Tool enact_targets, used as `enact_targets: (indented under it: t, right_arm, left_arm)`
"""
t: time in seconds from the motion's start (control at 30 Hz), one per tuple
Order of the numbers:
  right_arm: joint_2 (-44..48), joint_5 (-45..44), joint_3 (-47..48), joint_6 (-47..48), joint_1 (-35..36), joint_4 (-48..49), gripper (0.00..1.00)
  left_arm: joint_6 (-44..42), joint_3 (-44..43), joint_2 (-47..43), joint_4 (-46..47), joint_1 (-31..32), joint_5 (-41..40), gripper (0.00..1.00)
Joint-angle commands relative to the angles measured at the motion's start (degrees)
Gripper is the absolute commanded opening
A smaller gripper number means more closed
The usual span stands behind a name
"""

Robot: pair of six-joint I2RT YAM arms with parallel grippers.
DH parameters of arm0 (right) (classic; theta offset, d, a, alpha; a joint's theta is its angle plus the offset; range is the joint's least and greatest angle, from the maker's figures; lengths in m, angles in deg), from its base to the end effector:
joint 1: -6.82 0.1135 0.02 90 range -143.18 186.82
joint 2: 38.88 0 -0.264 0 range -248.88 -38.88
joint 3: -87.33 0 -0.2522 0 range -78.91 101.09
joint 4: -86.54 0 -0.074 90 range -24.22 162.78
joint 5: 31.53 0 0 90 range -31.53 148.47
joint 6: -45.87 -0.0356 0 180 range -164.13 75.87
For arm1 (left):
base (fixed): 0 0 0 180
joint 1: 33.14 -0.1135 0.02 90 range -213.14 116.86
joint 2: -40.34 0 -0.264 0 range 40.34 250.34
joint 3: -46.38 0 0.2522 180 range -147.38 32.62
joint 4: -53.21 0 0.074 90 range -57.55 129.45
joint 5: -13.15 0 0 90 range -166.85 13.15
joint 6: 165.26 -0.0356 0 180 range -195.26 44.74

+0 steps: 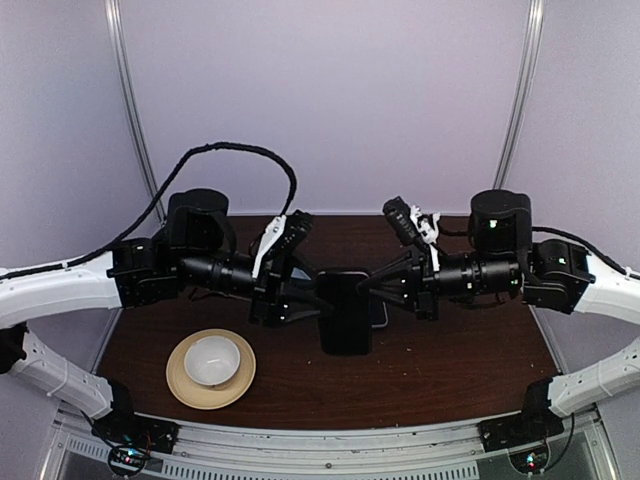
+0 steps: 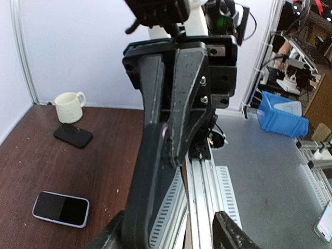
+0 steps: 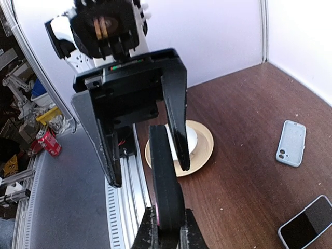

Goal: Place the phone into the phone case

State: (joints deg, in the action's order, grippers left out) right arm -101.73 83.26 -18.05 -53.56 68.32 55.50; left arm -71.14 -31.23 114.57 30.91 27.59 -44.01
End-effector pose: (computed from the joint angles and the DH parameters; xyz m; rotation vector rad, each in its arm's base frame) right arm 0.1046 0.2240 0.3648 -1.1896 1.7052 1.2137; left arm 0.1290 -0.2697 0.3487 1.3351 1.5803 -1.2790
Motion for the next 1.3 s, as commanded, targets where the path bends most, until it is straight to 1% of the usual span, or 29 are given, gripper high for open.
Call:
enact_targets:
  t: [0.0, 0.03, 0.07, 0.13, 0.17, 0.2, 0.4, 0.43, 0.47, 0.5, 0.53, 0.57, 0.6, 0.67, 0.7, 0.77, 0.87, 0.9, 0.93, 1.0, 1.03, 1.07, 1.13, 1.2, 1.23, 1.27]
  right_arm:
    - [4.8, -1.3, 0.7, -3.0, -0.5, 12.7, 0.0]
    - [5.1, -1.3, 0.5, -3.0, -0.5, 13.5, 0.0]
    - [5.2, -1.4, 0.5, -3.1, -0.6, 13.9, 0.0]
    - [4.9, -1.3, 0.6, -3.1, -0.6, 14.0, 0.0]
    - [4.8, -1.1, 0.7, -3.3, -0.6, 13.9, 0.0]
    - [4.6, -0.7, 0.7, -3.6, -0.6, 13.7, 0.0]
    - [5.6, 0.0, 0.5, -3.4, -0.8, 10.9, 0.0]
    - [5.6, 0.6, 0.4, -3.5, -0.8, 10.6, 0.07]
    - [5.5, 0.8, 0.1, -3.6, -0.9, 10.0, 0.26]
    - [5.2, 0.9, -0.1, -3.7, -0.9, 9.0, 0.42]
    - [4.8, 1.4, -0.4, -3.4, -0.9, 7.5, 0.5]
    - [4.6, 2.5, -0.9, -2.9, -1.1, 6.0, 0.55]
    - [4.5, 3.7, -1.5, -2.8, -1.3, 4.8, 0.57]
    - [4.8, 4.8, -3.6, -3.8, -1.8, 4.3, 0.58]
    - [5.2, 5.4, -4.5, -4.5, -1.9, 4.8, 0.57]
    - [6.0, 5.3, -6.2, -5.8, -2.1, 6.8, 0.51]
    - [7.0, 4.1, -8.1, -6.9, -2.2, 8.4, 0.5]
    - [7.2, 3.6, -8.6, -7.2, -2.2, 8.9, 0.46]
    - [7.3, 3.4, -9.0, -7.6, -2.3, 9.8, 0.38]
    - [7.5, 3.4, -9.4, -8.2, -2.3, 11.4, 0.16]
    - [7.5, 3.4, -9.4, -8.5, -2.3, 11.9, 0.09]
    - [7.6, 3.4, -9.3, -8.5, -2.3, 12.1, 0.05]
    - [7.7, 3.1, -9.0, -8.9, -2.5, 12.0, 0.0]
    - [8.0, 2.6, -8.7, -9.6, -2.9, 11.5, 0.0]
    - [8.1, 1.9, -8.5, -10.1, -3.3, 10.9, 0.0]
    - [8.1, 0.2, -8.0, -10.9, -3.8, 9.5, 0.0]
  left_arm:
    - [6.8, 4.9, -3.5, 16.8, 0.3, -5.7, 0.53]
    - [7.8, 5.5, -3.5, 18.5, 0.3, -5.5, 0.47]
    - [8.5, 5.5, -3.2, 19.4, 0.2, -5.1, 0.37]
    - [9.6, 5.1, -2.5, 20.2, 0.2, -4.8, 0.14]
    - [9.9, 4.9, -2.2, 20.2, 0.3, -4.5, 0.06]
    - [10.0, 4.7, -2.0, 20.3, 0.3, -4.1, 0.01]
    - [10.4, 5.5, -2.4, 21.5, 0.2, -3.3, 0.0]
    - [10.6, 5.8, -2.6, 22.1, 0.2, -3.4, 0.0]
    - [10.8, 6.2, -2.8, 22.8, 0.2, -3.7, 0.0]
    - [11.3, 6.5, -3.0, 23.8, 0.3, -3.8, 0.0]
    - [11.7, 6.9, -3.1, 25.0, 0.3, -3.8, 0.0]
    - [12.2, 7.3, -3.3, 26.0, 0.3, -3.7, 0.0]
    - [12.6, 7.4, -3.4, 26.8, 0.2, -3.8, 0.0]
    - [13.3, 7.3, -3.1, 27.6, 0.3, -3.3, 0.0]
    - [13.6, 7.3, -2.9, 27.9, 0.2, -2.9, 0.0]
    - [14.4, 7.5, -2.6, 28.9, 0.3, -2.5, 0.0]
    - [14.9, 7.8, -2.4, 30.1, 0.3, -2.1, 0.0]
    - [15.0, 7.6, -2.3, 30.0, 0.3, -1.9, 0.0]
    - [15.0, 7.5, -2.1, 29.9, 0.3, -1.7, 0.0]
    - [15.0, 7.1, -1.8, 29.0, 0.2, -1.4, 0.0]
    - [15.1, 7.0, -1.7, 28.8, 0.3, -1.2, 0.0]
    - [15.3, 7.1, -1.7, 28.8, 0.3, -1.1, 0.0]
    - [15.8, 7.4, -1.9, 29.0, 0.2, -1.0, 0.0]
    - [15.9, 7.6, -2.1, 28.5, 0.3, -1.9, 0.0]
    - [15.9, 7.5, -2.1, 26.9, 0.3, -2.9, 0.02]
    - [15.6, 7.0, -2.0, 25.1, 0.3, -5.3, 0.31]
